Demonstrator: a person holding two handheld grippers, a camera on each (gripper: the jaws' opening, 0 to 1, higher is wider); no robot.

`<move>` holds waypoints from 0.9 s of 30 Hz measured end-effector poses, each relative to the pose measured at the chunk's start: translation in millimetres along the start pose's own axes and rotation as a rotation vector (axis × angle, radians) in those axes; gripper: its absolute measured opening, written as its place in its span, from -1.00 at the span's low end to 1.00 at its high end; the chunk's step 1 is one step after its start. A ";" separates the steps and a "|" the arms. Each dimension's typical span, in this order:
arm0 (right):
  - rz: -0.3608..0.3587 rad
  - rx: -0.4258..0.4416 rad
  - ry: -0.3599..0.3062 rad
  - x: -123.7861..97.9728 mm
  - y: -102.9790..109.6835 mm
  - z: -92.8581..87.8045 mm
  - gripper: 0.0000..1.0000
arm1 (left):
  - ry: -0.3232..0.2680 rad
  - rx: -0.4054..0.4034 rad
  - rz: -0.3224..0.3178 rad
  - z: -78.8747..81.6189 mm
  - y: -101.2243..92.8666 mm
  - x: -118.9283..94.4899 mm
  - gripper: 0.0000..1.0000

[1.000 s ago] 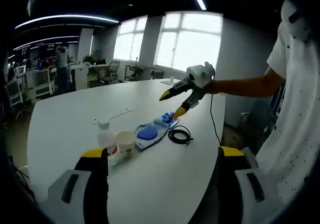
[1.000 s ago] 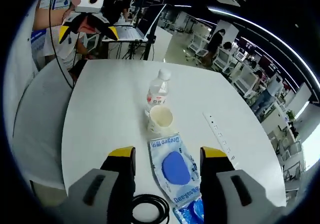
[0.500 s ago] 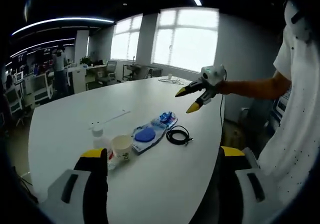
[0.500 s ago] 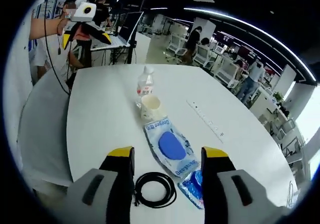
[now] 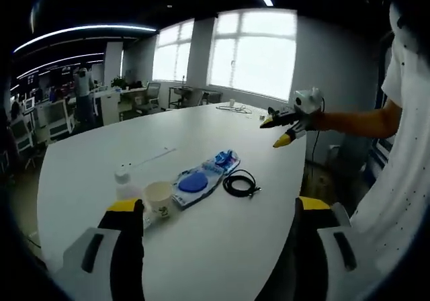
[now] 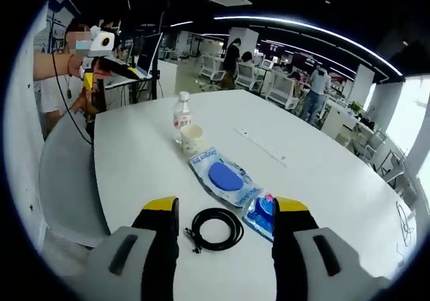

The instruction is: Arrange the tabletop items into an orderly group along one side of the table until the central work area is clear of visible clutter.

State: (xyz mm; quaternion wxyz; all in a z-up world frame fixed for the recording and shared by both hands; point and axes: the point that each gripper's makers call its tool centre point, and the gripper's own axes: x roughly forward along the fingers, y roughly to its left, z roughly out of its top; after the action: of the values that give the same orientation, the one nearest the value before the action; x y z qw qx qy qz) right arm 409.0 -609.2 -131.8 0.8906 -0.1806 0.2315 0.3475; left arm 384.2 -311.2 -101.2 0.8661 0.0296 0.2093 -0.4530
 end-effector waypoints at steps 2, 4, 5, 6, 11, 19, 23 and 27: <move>-0.005 0.010 0.001 -7.2 -0.6 -9.9 0.13 | 0.008 0.000 0.004 -4.5 -1.7 2.2 0.92; -0.013 0.024 0.011 -12.5 -1.1 -18.9 0.14 | 0.014 -0.009 0.006 -10.5 -3.9 4.6 0.92; -0.016 0.029 0.014 -15.5 -1.0 -23.4 0.15 | 0.025 -0.014 0.006 -15.1 -6.0 6.3 0.91; -0.022 0.042 0.015 -19.5 -1.3 -29.2 0.15 | 0.031 -0.017 0.007 -18.3 -7.1 7.5 0.91; -0.032 0.092 0.027 -30.2 1.5 -52.8 0.15 | 0.062 -0.038 0.015 -35.7 -11.3 11.0 0.91; -0.035 0.122 0.053 -39.5 5.0 -75.3 0.15 | 0.090 -0.070 0.025 -55.3 -11.0 11.4 0.90; -0.038 0.126 0.059 -42.9 4.4 -78.4 0.15 | 0.093 -0.077 0.031 -58.7 -12.4 11.9 0.90; -0.040 0.127 0.063 -46.0 3.8 -80.6 0.16 | 0.089 -0.085 0.037 -60.0 -12.4 12.5 0.92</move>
State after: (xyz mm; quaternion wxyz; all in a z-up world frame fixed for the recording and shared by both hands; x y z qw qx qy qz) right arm 353.2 -670.1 -174.4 0.8993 -0.1391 0.2771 0.3084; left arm 360.5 -313.7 -159.1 0.8647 0.0166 0.2659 -0.4258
